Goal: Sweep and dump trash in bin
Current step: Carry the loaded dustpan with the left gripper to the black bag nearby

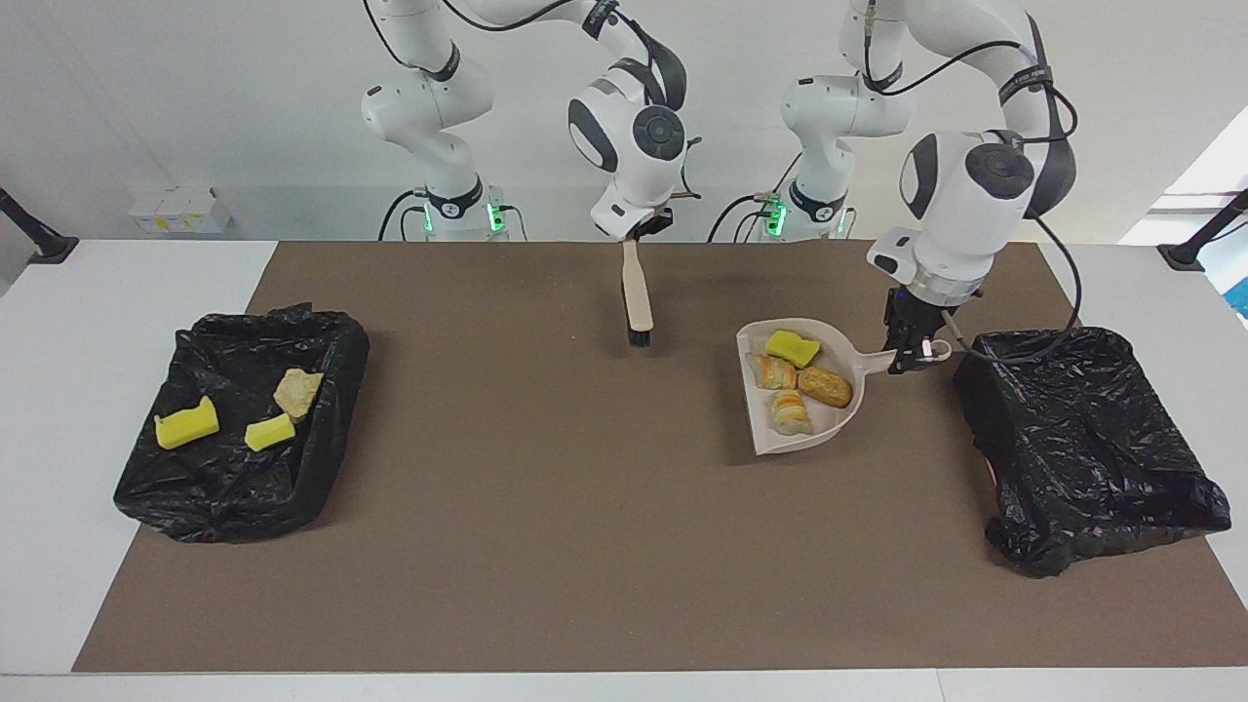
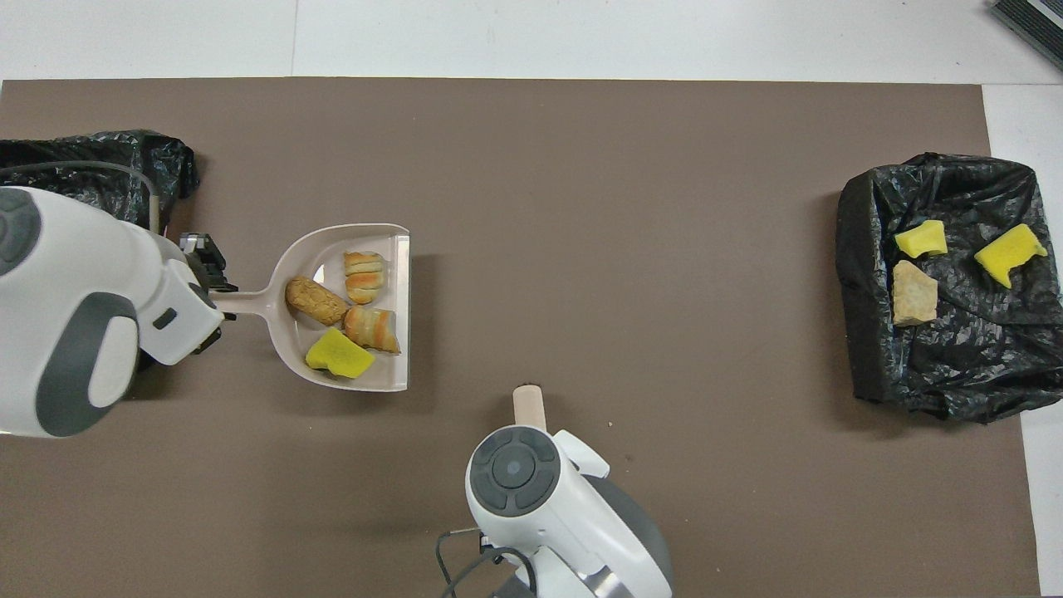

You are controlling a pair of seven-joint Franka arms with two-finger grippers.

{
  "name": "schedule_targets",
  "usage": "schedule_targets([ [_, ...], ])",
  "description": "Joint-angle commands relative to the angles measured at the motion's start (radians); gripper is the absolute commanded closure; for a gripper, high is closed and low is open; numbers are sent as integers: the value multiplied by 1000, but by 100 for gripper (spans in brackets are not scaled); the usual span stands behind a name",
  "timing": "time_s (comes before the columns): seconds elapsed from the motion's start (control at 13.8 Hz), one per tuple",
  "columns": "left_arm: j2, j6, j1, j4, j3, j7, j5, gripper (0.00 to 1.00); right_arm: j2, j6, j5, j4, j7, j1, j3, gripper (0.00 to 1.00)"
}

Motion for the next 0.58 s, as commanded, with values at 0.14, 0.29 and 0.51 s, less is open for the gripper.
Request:
schedule_targets([
  [0.14, 60, -122, 223, 179, -12, 170, -127, 100, 20, 194, 32, -106, 44, 65, 1, 100],
  [0.29, 104, -179, 305, 268, -12, 183, -145, 100, 31, 208, 61, -98, 52, 65, -1, 100],
  [0.51, 195, -260, 423, 435, -12, 295, -134, 100, 60, 153, 60, -32, 49, 56, -4, 0],
])
